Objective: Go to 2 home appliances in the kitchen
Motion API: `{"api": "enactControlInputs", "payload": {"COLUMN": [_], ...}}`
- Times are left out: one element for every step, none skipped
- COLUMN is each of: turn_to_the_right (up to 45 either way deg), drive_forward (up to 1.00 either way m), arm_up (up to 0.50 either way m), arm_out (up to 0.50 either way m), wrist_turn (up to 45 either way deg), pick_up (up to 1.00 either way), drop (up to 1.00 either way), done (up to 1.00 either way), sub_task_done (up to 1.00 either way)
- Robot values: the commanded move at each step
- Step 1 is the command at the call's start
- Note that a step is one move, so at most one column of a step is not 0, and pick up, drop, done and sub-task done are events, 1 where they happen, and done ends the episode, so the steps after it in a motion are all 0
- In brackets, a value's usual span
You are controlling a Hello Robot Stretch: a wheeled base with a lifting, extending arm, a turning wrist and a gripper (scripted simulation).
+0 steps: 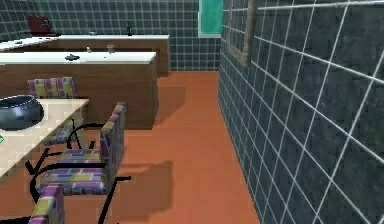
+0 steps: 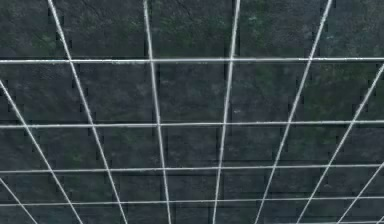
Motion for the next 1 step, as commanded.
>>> {"api": "enactControlInputs", "payload": {"turn_to_the_right": [0.0], "drive_forward": [1.00], "arm_up": [0.00], "arm_out": [0.00], "wrist_turn": [0.0], "pick_up": [0.00], "drop": [0.00], "done": [0.00], "sub_task_done": [0.00]}}
